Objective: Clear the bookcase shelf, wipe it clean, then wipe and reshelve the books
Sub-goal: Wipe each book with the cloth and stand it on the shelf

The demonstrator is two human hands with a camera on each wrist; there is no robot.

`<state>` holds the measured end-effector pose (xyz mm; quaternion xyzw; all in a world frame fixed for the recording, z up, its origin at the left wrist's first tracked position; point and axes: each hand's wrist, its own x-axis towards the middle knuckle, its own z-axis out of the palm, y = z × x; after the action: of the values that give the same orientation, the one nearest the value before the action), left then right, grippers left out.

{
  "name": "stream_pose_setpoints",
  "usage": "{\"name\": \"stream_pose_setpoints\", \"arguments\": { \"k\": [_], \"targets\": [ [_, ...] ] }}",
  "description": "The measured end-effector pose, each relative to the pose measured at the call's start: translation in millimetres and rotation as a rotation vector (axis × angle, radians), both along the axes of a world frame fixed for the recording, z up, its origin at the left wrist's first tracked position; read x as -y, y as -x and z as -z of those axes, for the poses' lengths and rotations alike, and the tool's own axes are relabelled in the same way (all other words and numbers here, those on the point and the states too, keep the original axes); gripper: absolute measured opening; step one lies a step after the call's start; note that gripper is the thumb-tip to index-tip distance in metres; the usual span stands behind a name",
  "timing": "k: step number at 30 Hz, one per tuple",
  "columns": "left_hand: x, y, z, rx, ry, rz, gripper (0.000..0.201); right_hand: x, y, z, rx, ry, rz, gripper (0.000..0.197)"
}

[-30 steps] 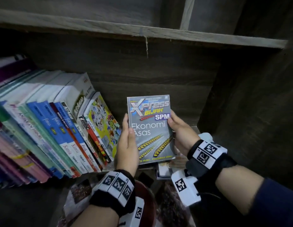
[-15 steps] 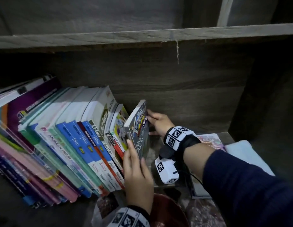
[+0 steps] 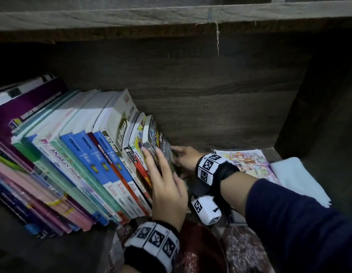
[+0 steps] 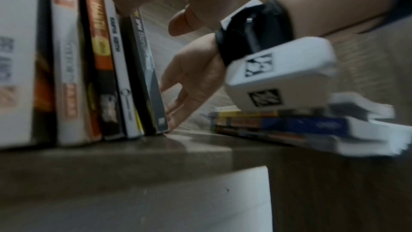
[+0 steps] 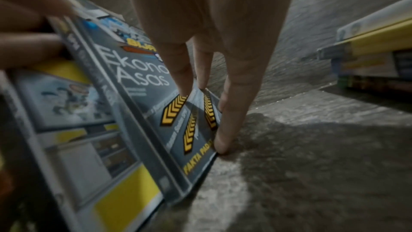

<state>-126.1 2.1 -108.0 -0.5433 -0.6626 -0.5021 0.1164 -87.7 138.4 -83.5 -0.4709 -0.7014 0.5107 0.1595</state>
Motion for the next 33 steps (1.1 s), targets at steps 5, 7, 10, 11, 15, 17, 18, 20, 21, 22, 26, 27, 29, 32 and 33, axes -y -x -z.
{"name": "stream_pose_setpoints", "arguments": {
  "k": [5, 7, 10, 11, 15, 17, 18, 20, 21, 22, 26, 27, 29, 32, 33],
  "targets": [
    [-14, 9, -7, 0.001, 0.100, -0.068, 0.078, 0, 3, 4, 0.125, -0.132, -0.087, 0.062],
    [-13, 10, -6, -0.030, 0.121, -0.069, 0.079, 0, 5, 10, 0.137, -0.141, -0.102, 0.066],
    [-11, 9, -5, -0.088, 0.190, -0.080, 0.084, 2, 1, 15, 0.083, -0.121, -0.065, 0.064],
    [-9, 9, -6, -0.112, 0.201, -0.078, 0.085, 2, -2, 14, 0.054, -0.136, -0.029, 0.059],
    [-3, 8, -13, -0.209, 0.227, -0.085, 0.087, 0, -30, -13, -0.075, -0.203, 0.161, 0.043],
    [-3, 6, -21, -0.259, 0.244, -0.079, 0.086, -5, -60, -34, -0.083, -0.221, 0.243, 0.034],
    [-4, 5, -23, -0.286, 0.256, -0.039, 0.083, -6, -78, -44, -0.075, -0.232, 0.286, 0.029],
    [-8, -2, -27, -0.328, 0.284, 0.114, 0.069, -6, -119, -62, -0.006, -0.315, 0.365, 0.021],
    [-11, -6, -28, -0.319, 0.312, 0.213, 0.061, -4, -141, -69, 0.085, -0.376, 0.398, 0.019],
    [-13, -13, -30, -0.278, 0.359, 0.310, 0.053, -2, -162, -72, 0.207, -0.428, 0.419, 0.017],
    [-33, -42, -18, 0.022, 0.743, 0.486, 0.052, 5, -230, -49, 0.735, -0.388, 0.391, 0.034],
    [-39, -47, -10, 0.101, 0.824, 0.523, 0.057, 8, -238, -38, 0.807, -0.364, 0.380, 0.038],
    [-45, -56, 7, 0.233, 0.898, 0.613, 0.064, 16, -246, -19, 0.853, -0.346, 0.393, 0.042],
    [-45, -66, 24, 0.309, 0.875, 0.612, 0.066, 29, -249, 1, 0.888, -0.467, 0.479, 0.057],
    [-45, -67, 26, 0.334, 0.855, 0.599, 0.065, 32, -250, 5, 0.908, -0.537, 0.519, 0.064]
  ]
}}
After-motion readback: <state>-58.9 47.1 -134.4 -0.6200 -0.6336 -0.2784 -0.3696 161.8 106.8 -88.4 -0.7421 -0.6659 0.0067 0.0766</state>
